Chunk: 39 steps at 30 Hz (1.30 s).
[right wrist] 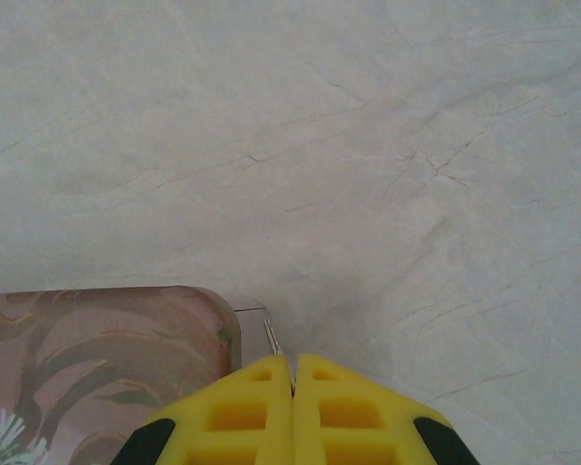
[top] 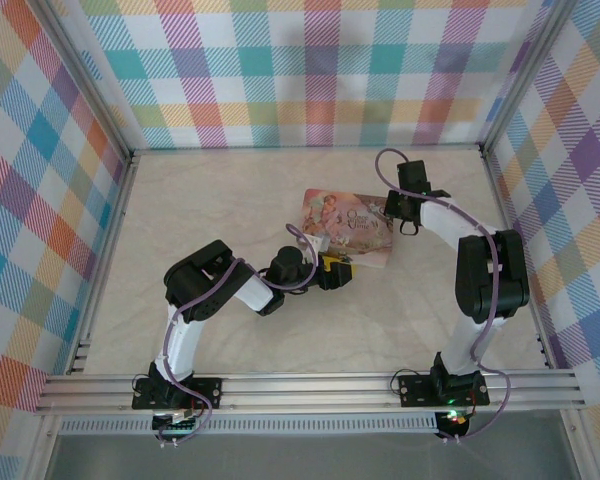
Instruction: Unlock a padlock with a key
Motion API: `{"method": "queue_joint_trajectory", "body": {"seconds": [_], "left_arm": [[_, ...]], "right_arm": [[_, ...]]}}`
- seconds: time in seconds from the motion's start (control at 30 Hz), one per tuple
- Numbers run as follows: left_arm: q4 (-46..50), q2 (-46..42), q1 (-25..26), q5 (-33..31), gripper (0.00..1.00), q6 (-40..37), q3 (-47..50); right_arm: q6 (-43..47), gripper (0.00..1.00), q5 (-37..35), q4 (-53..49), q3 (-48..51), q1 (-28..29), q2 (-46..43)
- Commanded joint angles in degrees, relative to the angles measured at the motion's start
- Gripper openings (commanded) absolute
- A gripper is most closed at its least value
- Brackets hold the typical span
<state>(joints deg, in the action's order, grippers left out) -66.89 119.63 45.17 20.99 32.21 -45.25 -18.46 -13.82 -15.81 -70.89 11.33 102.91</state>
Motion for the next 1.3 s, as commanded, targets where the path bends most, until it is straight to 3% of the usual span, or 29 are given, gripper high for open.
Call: {"method": "queue_joint_trajectory", "body": {"seconds": [0.0, 0.37, 0.57, 0.87, 1.27], "left_arm": [[-0.7, 1.5, -0.5, 1.2, 0.72, 0.6, -2.3], [-4.0, 2.8, -0.5, -0.6, 0.68, 3.1, -2.0], [-3.7, 3.8, -0.5, -1.3, 0.59, 4.1, -2.8], [-1.9, 3.1, -0.6, -4.2, 0.63, 3.8, -2.0], [-0.2, 3.0, -2.1, -2.7, 0.41, 4.5, -1.7]], "right_arm": [[-1.4, 0.0, 5.4, -0.8, 2.6, 1.4, -0.6], [-2.9, 0.0, 7.5, 0.3, 4.2, 3.1, -1.6], [-3.4, 0.0, 8.1, 0.5, 4.8, 3.5, -2.3], [-4.7, 0.0, 8.9, 1.5, 6.7, 4.4, -2.8], [-5.0, 0.0, 9.8, 1.8, 6.9, 4.5, -2.8]]}}
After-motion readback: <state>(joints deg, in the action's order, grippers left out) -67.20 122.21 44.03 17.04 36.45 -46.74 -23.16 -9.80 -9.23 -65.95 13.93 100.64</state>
